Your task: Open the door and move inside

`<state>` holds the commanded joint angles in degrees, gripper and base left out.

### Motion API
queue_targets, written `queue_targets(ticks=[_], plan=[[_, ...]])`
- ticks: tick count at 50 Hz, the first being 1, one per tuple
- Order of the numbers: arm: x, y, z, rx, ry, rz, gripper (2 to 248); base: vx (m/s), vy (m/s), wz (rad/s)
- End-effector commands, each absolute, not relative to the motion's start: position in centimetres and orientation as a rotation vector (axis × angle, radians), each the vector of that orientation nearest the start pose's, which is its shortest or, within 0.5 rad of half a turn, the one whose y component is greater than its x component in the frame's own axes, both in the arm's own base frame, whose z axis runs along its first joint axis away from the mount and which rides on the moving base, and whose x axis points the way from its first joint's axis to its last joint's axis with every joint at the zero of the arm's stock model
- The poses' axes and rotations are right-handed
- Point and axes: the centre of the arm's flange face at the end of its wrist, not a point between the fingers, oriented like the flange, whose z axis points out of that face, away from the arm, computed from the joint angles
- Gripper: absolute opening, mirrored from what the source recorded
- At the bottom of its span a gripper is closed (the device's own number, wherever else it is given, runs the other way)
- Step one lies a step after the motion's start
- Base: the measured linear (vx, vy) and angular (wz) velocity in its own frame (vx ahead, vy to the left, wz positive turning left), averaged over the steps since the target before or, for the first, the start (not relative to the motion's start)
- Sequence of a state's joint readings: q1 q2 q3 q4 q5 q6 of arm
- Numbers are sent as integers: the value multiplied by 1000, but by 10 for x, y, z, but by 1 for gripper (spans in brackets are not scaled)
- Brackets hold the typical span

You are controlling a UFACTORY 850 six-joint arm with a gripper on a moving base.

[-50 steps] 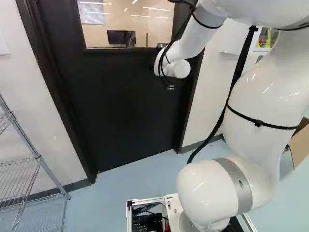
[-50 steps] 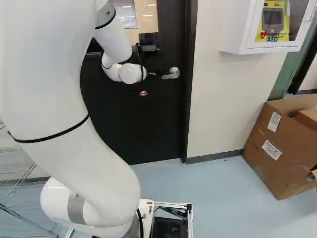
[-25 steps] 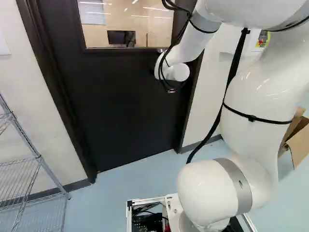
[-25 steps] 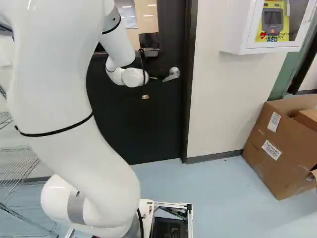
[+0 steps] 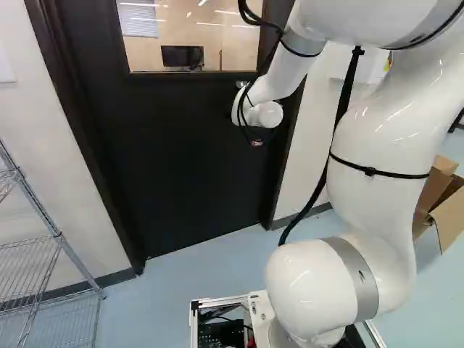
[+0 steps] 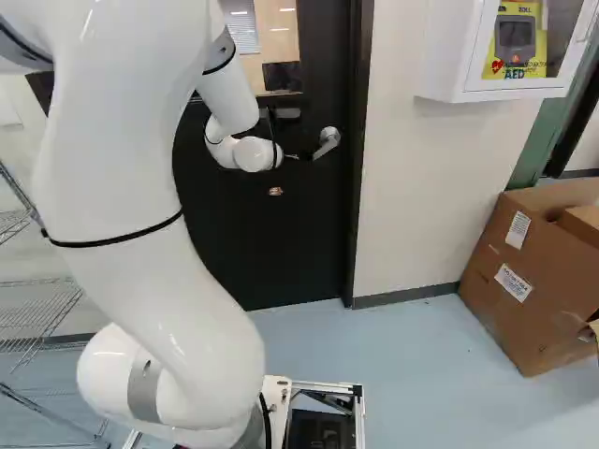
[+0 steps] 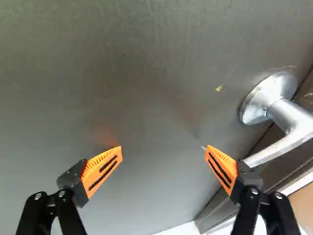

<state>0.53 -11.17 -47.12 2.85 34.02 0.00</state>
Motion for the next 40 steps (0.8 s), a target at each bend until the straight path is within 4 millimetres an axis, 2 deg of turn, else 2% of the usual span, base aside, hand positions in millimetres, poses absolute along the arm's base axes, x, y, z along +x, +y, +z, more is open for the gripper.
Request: queue_targets(ticks=[30,40], plan=[[536,2,429,-2620,66,-1725,247,0,0,0],[522,-1,432,-2622,74,-1726,247,0,0,0]])
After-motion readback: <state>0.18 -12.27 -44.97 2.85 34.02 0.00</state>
